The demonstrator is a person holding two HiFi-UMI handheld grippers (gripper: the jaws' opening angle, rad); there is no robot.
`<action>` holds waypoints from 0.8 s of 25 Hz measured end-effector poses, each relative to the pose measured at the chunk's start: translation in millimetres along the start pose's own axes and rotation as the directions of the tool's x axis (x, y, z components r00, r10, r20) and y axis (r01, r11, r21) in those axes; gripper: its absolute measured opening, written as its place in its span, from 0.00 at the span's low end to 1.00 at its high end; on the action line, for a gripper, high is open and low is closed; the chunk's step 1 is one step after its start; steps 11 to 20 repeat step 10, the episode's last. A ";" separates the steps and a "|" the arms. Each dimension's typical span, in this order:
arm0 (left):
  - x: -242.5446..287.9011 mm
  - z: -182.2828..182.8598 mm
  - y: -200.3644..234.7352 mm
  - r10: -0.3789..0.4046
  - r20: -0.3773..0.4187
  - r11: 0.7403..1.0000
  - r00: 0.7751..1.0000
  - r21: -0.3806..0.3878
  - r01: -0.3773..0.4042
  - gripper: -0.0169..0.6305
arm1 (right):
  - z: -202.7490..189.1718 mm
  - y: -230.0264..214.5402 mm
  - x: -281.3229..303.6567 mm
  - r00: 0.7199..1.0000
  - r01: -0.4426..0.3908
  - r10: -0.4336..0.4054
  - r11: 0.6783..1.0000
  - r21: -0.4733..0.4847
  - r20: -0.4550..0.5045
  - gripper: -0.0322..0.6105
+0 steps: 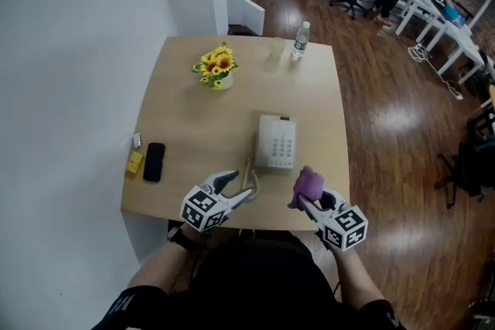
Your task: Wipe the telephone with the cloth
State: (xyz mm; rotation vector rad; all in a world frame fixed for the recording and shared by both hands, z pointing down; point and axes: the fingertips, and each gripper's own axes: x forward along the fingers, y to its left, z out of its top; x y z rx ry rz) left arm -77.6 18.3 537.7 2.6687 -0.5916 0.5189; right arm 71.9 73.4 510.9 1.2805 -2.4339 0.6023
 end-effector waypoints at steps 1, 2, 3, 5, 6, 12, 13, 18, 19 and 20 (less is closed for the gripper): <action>-1.0 -0.2 -1.4 -0.002 -0.003 1.000 1.000 0.004 0.002 0.41 | -0.3 1.4 -2.0 1.000 0.002 -0.002 1.000 0.001 0.002 0.27; -2.1 -0.1 -2.4 -0.003 -0.004 1.000 1.000 0.007 0.003 0.41 | -0.6 3.0 -3.9 1.000 0.002 -0.002 1.000 0.000 0.002 0.27; -3.3 0.3 -2.8 -0.001 -0.002 1.000 1.000 0.009 0.001 0.41 | -0.4 4.6 -5.5 1.000 0.002 -0.002 1.000 -0.001 0.004 0.27; -5.6 1.7 -2.8 0.005 0.005 1.000 1.000 0.014 -0.005 0.41 | 1.3 6.6 -8.3 1.000 0.002 -0.002 1.000 -0.008 0.010 0.27; -6.4 1.7 -3.1 0.009 0.007 1.000 1.000 0.015 -0.009 0.41 | 2.2 7.1 -9.9 1.000 0.001 -0.001 1.000 -0.011 0.012 0.27; -8.0 -5.0 -7.0 0.027 0.003 1.000 1.000 0.002 -0.027 0.41 | -0.2 9.4 -17.0 1.000 -0.013 0.013 1.000 -0.014 0.011 0.27; -8.0 -5.0 -7.0 0.027 0.003 1.000 1.000 0.002 -0.027 0.41 | -0.2 9.4 -17.0 1.000 -0.013 0.013 1.000 -0.014 0.011 0.27; -8.0 -5.0 -7.0 0.027 0.003 1.000 1.000 0.002 -0.027 0.41 | -0.2 9.4 -17.0 1.000 -0.013 0.013 1.000 -0.014 0.011 0.27; -8.0 -5.0 -7.0 0.027 0.003 1.000 1.000 0.002 -0.027 0.41 | -0.2 9.4 -17.0 1.000 -0.013 0.013 1.000 -0.014 0.011 0.27; -8.0 -5.0 -7.0 0.027 0.003 1.000 1.000 0.002 -0.027 0.41 | -0.2 9.4 -17.0 1.000 -0.013 0.013 1.000 -0.014 0.011 0.27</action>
